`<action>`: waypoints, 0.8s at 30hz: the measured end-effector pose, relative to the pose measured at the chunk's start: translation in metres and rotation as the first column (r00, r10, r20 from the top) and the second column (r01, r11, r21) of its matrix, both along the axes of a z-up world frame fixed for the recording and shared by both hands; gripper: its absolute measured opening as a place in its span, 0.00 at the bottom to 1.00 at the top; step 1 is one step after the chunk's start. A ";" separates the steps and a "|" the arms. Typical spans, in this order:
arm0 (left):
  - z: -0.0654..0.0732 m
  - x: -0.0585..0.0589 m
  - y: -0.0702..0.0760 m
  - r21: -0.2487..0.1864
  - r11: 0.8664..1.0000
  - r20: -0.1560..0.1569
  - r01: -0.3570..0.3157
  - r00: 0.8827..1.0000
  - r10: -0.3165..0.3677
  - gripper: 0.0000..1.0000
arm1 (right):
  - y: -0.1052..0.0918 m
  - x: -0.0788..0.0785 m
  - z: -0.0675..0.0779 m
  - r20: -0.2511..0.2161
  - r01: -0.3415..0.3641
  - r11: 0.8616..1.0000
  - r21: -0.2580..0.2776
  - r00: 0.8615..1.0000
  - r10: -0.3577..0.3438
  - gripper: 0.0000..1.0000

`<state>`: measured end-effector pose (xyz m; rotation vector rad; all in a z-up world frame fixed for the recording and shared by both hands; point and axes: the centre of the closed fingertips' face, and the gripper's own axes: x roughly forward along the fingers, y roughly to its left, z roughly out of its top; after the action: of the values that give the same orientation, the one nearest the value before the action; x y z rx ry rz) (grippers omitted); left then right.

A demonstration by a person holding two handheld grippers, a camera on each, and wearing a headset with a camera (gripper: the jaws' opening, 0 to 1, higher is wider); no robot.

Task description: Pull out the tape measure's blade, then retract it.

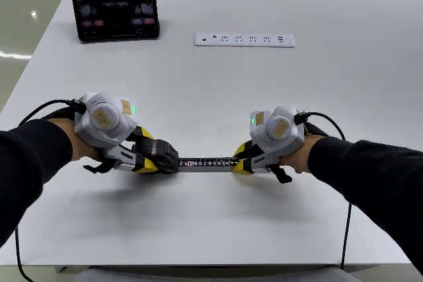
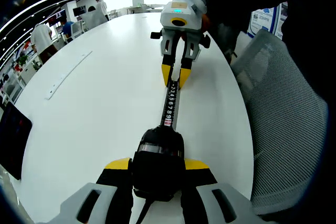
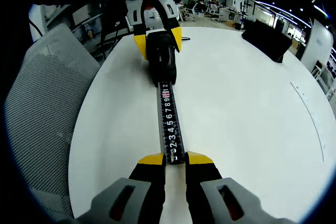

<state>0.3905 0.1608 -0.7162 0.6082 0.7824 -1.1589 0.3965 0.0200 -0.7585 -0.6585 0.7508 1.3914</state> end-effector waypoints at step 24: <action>-0.001 -0.001 0.000 0.003 1.000 -0.002 0.005 1.000 -0.005 0.31 | -0.018 0.000 -0.002 0.007 0.009 1.000 -0.023 1.000 -0.009 0.09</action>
<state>0.3897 0.1606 -0.7169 0.6122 0.7850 -1.1633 0.3969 0.0020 -0.7603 -0.6771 0.7643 1.3731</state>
